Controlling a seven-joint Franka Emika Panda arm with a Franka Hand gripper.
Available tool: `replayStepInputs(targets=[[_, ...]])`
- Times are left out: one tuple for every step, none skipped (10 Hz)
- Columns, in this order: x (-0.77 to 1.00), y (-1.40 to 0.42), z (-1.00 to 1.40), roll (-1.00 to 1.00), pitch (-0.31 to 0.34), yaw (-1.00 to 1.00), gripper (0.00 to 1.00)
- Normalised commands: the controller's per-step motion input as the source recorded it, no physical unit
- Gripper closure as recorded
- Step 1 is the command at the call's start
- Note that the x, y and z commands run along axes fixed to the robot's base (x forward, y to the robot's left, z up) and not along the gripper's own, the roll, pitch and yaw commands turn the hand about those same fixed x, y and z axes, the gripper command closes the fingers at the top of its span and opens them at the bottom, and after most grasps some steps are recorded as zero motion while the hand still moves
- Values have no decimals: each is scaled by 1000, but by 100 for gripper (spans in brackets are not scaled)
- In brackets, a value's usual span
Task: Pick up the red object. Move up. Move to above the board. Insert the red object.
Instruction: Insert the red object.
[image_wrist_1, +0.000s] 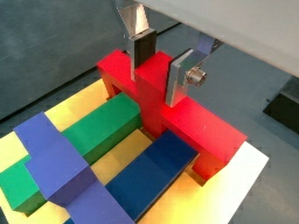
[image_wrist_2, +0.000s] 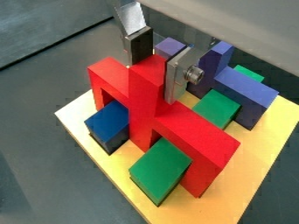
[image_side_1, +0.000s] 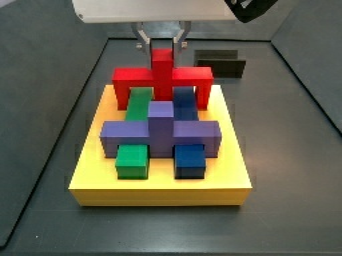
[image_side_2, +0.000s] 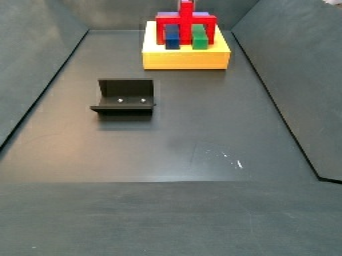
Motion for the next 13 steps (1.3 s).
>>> replayStepInputs(targets=[[31,143,34,-271,71,-40,100],[111,140,137,-343,191,-154,100],[100,51,51,-416,309,-197,100],[166,129,114,-500,256,-83,100],[183,154,151,-500,211,-71,100],[157,77,226,-500,121,-14,100],[151,51,180,-334,63,-66,100],[0,46,-94,-257,-94,0,100],[0,17,-140,-243,-76,0,100],[0,0,-189,-197,-14,0,100],[-91,0,-209,-243,-3,0,100],[-100,0,-131,-286,0,0,100],[-180,0,-49,-259,0,0,100]])
